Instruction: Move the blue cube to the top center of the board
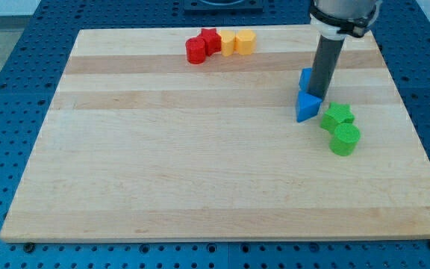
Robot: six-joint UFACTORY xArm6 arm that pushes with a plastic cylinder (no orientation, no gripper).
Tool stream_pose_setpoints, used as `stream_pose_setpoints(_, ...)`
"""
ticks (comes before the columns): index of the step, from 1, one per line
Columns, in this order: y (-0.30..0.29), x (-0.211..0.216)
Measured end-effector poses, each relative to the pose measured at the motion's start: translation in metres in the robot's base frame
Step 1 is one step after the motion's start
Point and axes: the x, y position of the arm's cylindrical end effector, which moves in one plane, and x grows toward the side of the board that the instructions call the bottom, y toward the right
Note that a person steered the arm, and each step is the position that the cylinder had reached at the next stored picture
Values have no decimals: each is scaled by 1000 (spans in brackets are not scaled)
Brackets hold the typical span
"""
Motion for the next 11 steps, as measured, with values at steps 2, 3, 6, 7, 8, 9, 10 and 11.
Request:
stream_pose_setpoints(2, 32, -8)
stream_pose_setpoints(3, 28, -22)
stream_pose_setpoints(6, 5, -52)
stream_pose_setpoints(7, -21, -57)
stream_pose_setpoints(8, -50, -58)
stream_pose_setpoints(9, -76, -55)
stream_pose_setpoints(10, -98, -39)
stream_pose_setpoints(11, -115, -53)
